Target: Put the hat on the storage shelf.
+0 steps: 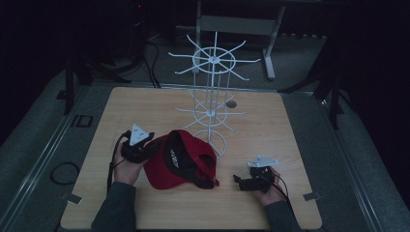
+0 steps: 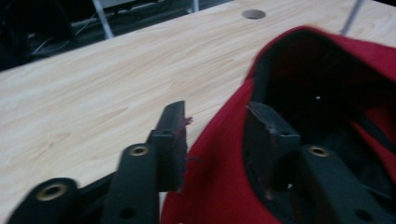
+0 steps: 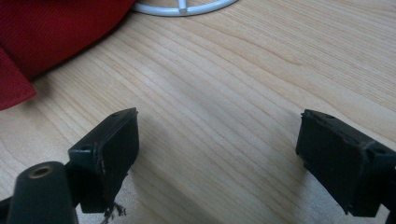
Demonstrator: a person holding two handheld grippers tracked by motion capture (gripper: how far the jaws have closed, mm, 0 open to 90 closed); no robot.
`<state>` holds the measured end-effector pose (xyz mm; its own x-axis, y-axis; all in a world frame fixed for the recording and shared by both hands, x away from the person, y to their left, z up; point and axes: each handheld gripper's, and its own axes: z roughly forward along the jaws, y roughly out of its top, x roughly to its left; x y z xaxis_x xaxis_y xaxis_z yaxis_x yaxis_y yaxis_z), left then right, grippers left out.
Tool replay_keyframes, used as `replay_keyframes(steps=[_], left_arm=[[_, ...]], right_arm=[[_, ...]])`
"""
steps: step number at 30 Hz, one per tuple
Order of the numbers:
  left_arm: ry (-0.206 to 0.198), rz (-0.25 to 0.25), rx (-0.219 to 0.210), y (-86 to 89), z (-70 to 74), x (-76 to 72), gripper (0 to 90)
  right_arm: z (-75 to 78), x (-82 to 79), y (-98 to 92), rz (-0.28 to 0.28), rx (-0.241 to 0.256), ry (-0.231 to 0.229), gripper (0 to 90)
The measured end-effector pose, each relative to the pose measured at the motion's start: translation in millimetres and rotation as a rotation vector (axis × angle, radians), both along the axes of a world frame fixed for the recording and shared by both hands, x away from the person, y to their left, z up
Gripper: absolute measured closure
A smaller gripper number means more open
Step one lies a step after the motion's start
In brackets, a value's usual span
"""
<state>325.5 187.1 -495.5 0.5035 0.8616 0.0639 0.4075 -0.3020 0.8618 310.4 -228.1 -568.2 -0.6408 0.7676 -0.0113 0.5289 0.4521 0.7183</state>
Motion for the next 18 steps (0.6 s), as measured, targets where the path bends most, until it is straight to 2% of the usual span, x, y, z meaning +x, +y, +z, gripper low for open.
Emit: replay_keyframes(steps=[1, 2, 3, 5, 6, 7, 9, 10, 11, 12, 15, 18], left_arm=[[-0.003, -0.014, 0.008, -4.3, 1.2, 0.1, 63.2], [0.004, -0.050, 0.024, -12.5, 3.1, 1.2, 69.1], [0.004, -0.050, 0.024, -12.5, 3.1, 1.2, 71.8], [0.008, -0.108, 0.053, -27.4, 4.3, 3.6, 78.6], [0.008, -0.108, 0.053, -27.4, 4.3, 3.6, 81.5], [0.016, -0.134, 0.063, -33.3, 4.3, 4.3, 81.5], [0.036, -0.172, 0.107, -48.6, 2.0, 9.7, 87.1], [0.036, -0.172, 0.107, -48.6, 2.0, 9.7, 88.3], [0.059, -0.180, 0.127, -55.3, -1.5, 15.5, 89.1], [0.059, -0.180, 0.127, -55.3, -1.5, 15.5, 89.4], [0.098, -0.171, 0.134, -62.9, -7.6, 25.7, 89.6], [0.092, -0.154, 0.139, -65.7, -9.9, 28.9, 89.5]], right_arm=[[0.0, 0.0, 0.0, 0.000, 0.000, 0.000, 13.1], [0.0, 0.0, 0.0, -0.001, 0.001, 0.000, 13.1], [0.0, 0.0, 0.0, -0.001, 0.001, 0.000, 13.1], [0.0, 0.0, 0.2, -0.002, 0.002, 0.000, 13.1], [0.0, 0.0, 0.2, -0.002, 0.002, 0.000, 13.1], [0.1, -0.2, 0.2, -0.003, 0.002, 0.002, 13.1], [0.0, -0.1, 0.1, -0.001, 0.001, 0.001, 13.1], [0.0, 0.0, 0.1, -0.001, 0.001, 0.001, 13.1], [0.0, 0.0, 0.1, -0.001, 0.001, 0.001, 13.1], [0.0, 0.0, 0.0, 0.000, 0.001, 0.000, 13.1], [0.0, 0.1, 0.0, 0.000, 0.000, -0.002, 13.1], [0.0, 0.0, 0.0, 0.000, 0.001, 0.000, 13.1]])
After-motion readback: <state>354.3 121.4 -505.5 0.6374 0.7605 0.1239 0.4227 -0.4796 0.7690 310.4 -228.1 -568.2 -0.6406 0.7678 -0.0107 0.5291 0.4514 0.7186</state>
